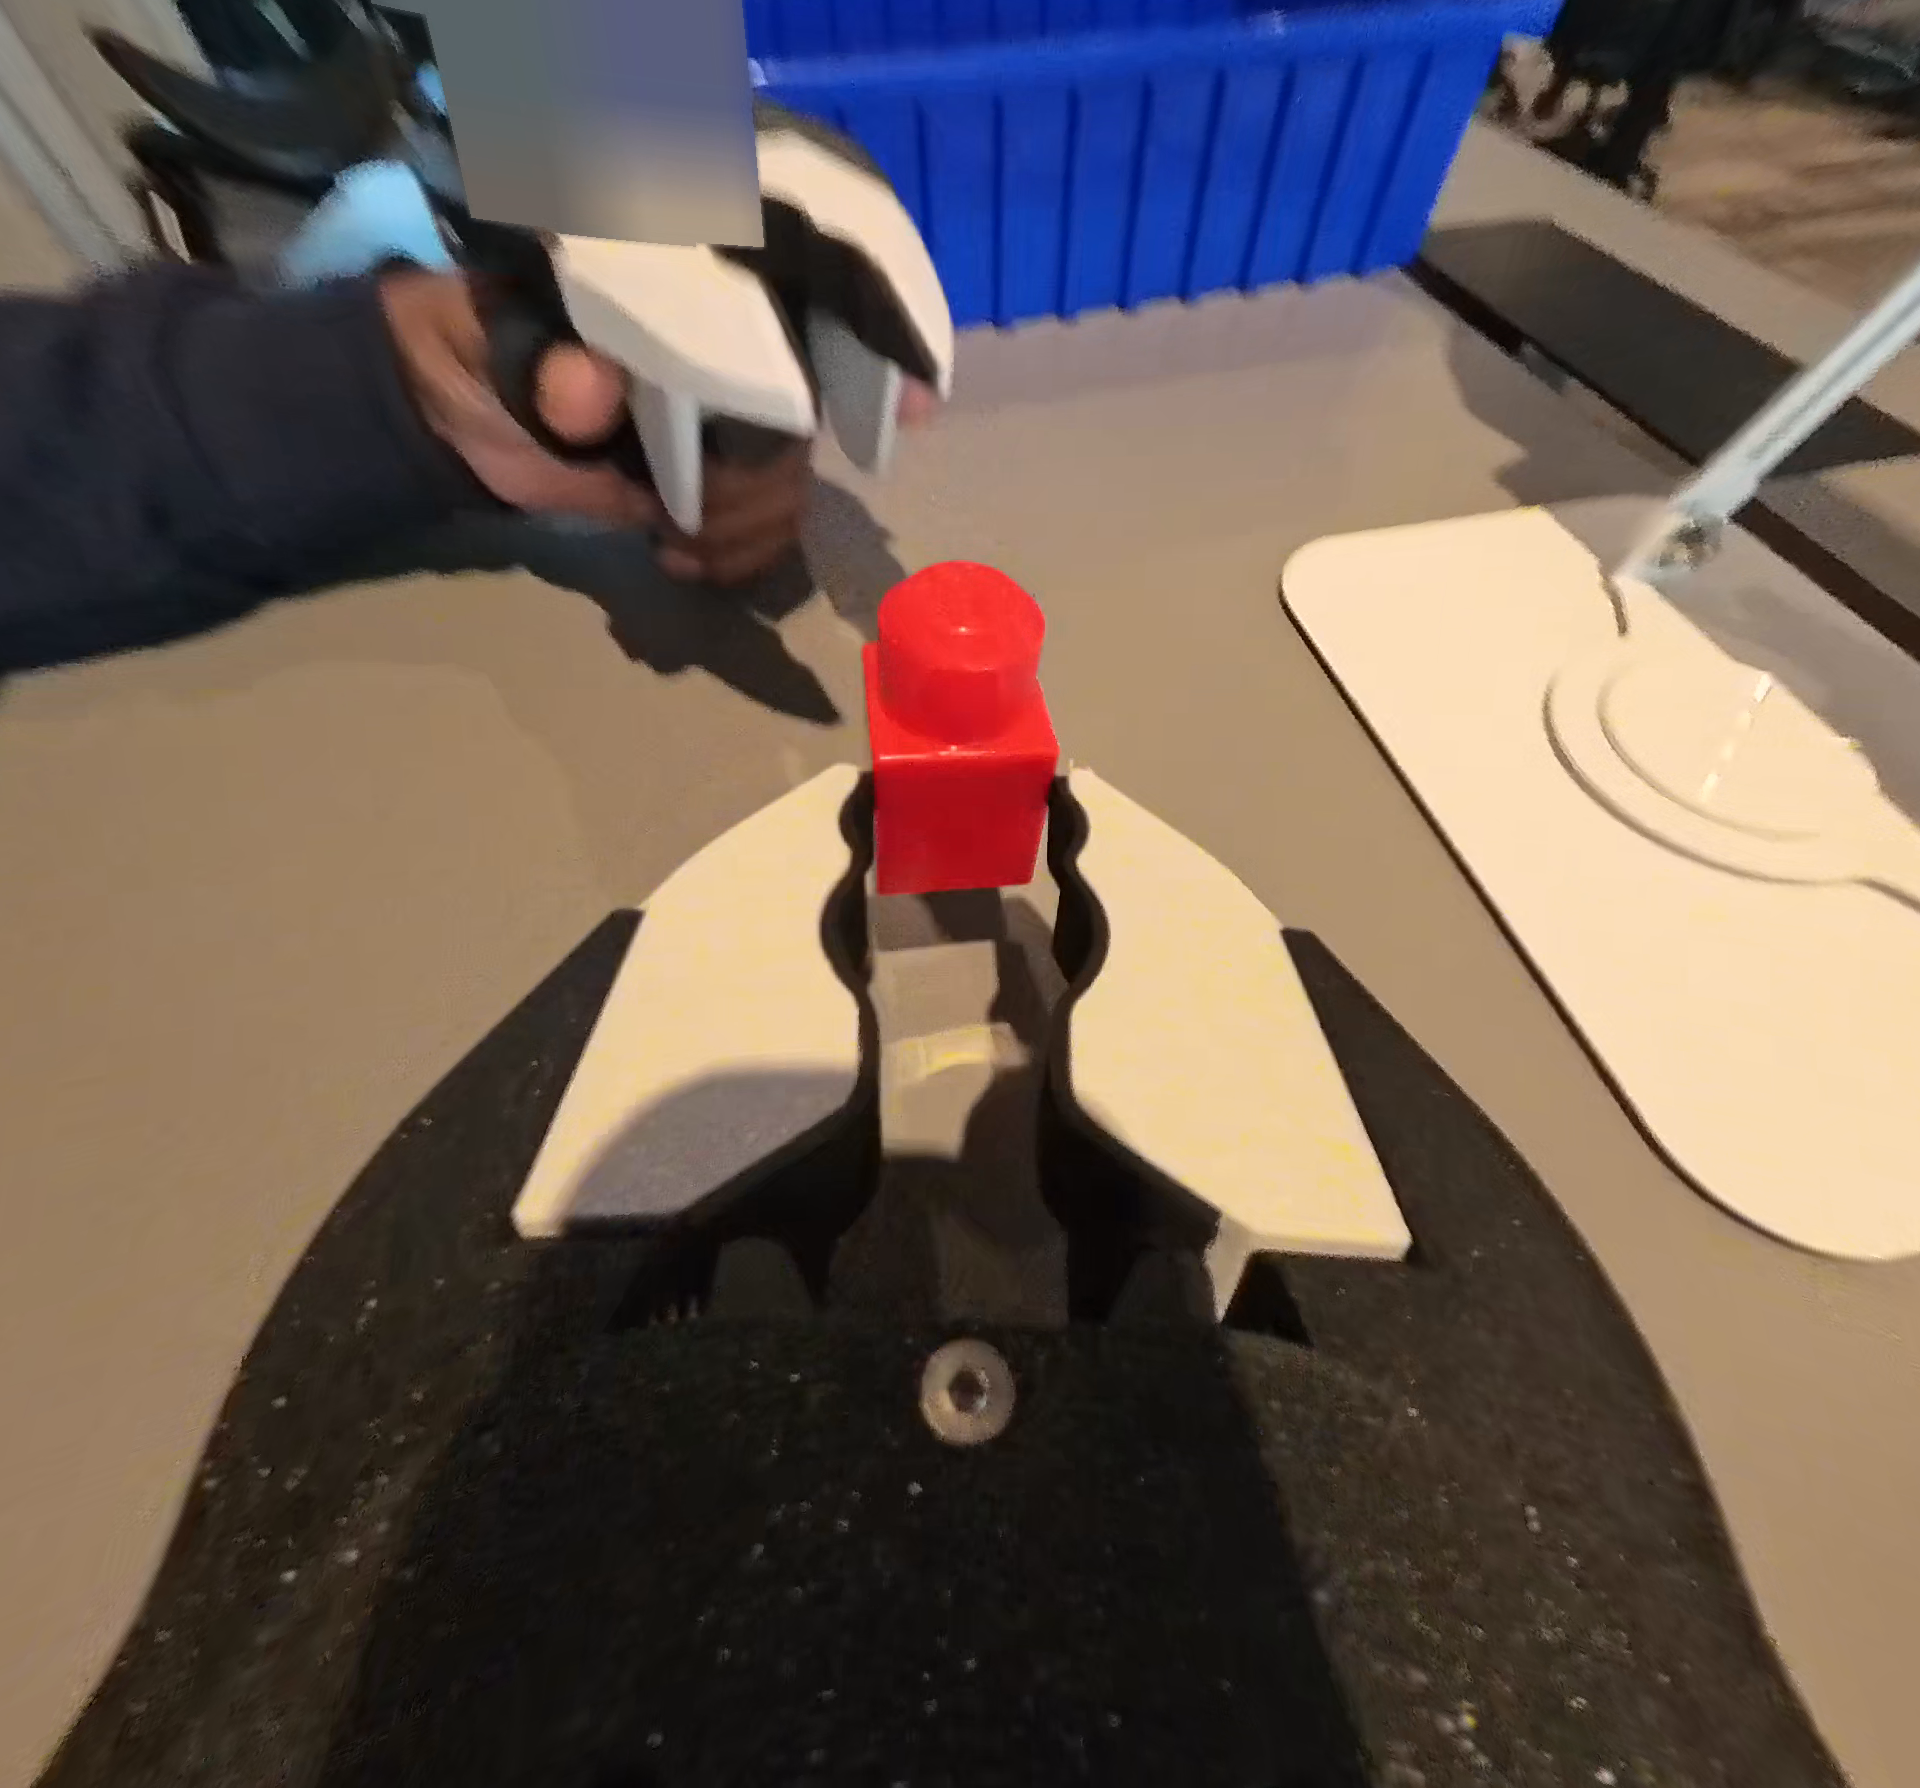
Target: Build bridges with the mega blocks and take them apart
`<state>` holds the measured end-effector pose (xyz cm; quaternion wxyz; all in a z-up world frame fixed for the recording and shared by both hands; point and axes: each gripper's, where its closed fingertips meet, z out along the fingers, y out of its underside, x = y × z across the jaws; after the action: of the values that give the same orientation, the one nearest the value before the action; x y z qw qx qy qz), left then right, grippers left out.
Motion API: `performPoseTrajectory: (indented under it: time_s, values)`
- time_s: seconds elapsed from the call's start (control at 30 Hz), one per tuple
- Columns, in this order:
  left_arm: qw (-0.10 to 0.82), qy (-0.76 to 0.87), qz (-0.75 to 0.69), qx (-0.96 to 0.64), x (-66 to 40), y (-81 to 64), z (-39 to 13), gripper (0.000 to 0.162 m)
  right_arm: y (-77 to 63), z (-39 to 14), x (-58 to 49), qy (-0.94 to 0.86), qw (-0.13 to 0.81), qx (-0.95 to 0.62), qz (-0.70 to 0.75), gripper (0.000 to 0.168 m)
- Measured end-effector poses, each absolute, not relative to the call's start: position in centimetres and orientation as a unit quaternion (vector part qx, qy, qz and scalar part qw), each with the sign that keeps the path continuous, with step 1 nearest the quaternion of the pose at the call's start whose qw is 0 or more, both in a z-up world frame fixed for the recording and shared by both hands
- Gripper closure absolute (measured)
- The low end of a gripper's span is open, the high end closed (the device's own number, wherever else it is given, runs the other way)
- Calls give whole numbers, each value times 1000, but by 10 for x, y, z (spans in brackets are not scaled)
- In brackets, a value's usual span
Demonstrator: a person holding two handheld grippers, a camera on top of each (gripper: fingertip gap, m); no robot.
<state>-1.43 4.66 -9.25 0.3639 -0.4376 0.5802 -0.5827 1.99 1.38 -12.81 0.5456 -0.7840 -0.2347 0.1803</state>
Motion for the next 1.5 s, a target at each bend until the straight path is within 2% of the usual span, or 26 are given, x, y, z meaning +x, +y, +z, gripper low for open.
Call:
performPoseTrajectory:
  time_s: [0.43, 0.63, 0.77, 0.83, 0.9, 1.03, 1.17, 1.23, 1.33, 1.5]
  values:
    - [384, 569, -573, -448, -17, 55, -92, 142, 14, -172, 33, -250, 434, -861, 81, 136]
    - [388, 561, -576, -450, -19, 57, -90, 142, 12, -171, 33, -255, 437, -859, 80, 134]
    - [398, 550, -575, -457, -22, 61, -85, 136, 11, -162, 31, -256, 461, -844, 97, 120]
    - [406, 536, -566, -476, -26, 66, -80, 130, 10, -157, 32, -248, 475, -837, 113, 118]
    - [419, 523, -552, -497, -38, 68, -63, 126, 10, -152, 34, -239, 486, -831, 126, 118]
    - [440, 518, -498, -539, -90, 73, 6, 124, 10, -148, 37, -226, 496, -826, 143, 121]
    - [505, 502, -375, -594, -170, 117, 78, 127, 9, -148, 36, -227, 494, -826, 148, 123]
    - [526, 513, -303, -607, -204, 147, 98, 130, 9, -149, 36, -228, 492, -827, 149, 124]
    - [473, 548, -253, -642, -233, 195, 87, 130, 9, -149, 36, -226, 492, -827, 152, 125]
    - [366, 565, -217, -707, -250, 280, 14, 127, 9, -144, 40, -209, 507, -821, 158, 128]
